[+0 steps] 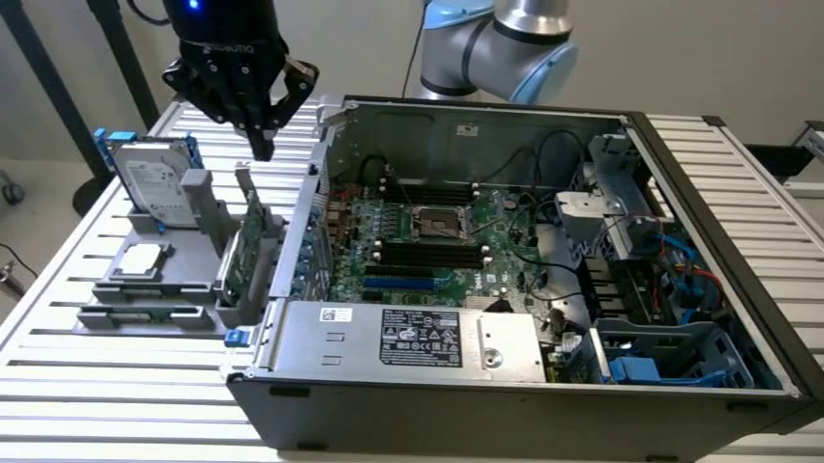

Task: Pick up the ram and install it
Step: 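Reach for the ram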

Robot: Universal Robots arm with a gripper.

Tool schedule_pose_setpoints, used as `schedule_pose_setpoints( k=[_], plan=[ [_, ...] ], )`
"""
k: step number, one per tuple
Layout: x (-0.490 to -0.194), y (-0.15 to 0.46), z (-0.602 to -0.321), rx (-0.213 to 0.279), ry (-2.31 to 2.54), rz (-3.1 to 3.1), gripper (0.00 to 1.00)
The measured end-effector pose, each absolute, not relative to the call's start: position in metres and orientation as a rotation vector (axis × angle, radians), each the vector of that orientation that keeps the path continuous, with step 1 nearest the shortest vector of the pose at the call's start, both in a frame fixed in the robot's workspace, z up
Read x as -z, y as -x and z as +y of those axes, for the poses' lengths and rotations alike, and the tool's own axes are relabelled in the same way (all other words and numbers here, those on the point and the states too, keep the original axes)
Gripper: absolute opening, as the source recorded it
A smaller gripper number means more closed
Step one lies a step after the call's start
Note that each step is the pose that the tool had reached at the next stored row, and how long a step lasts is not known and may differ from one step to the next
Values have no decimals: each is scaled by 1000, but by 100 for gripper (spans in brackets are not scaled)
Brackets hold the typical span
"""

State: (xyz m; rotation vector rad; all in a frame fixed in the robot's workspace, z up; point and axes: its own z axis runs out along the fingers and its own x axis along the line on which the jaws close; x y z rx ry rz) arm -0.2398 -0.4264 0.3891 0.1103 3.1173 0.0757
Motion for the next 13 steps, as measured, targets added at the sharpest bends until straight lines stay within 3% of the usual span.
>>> schedule_pose_setpoints(
  k=[13],
  plan=[
    [-383,299,-433,-76,-110,3117,11]
  ],
)
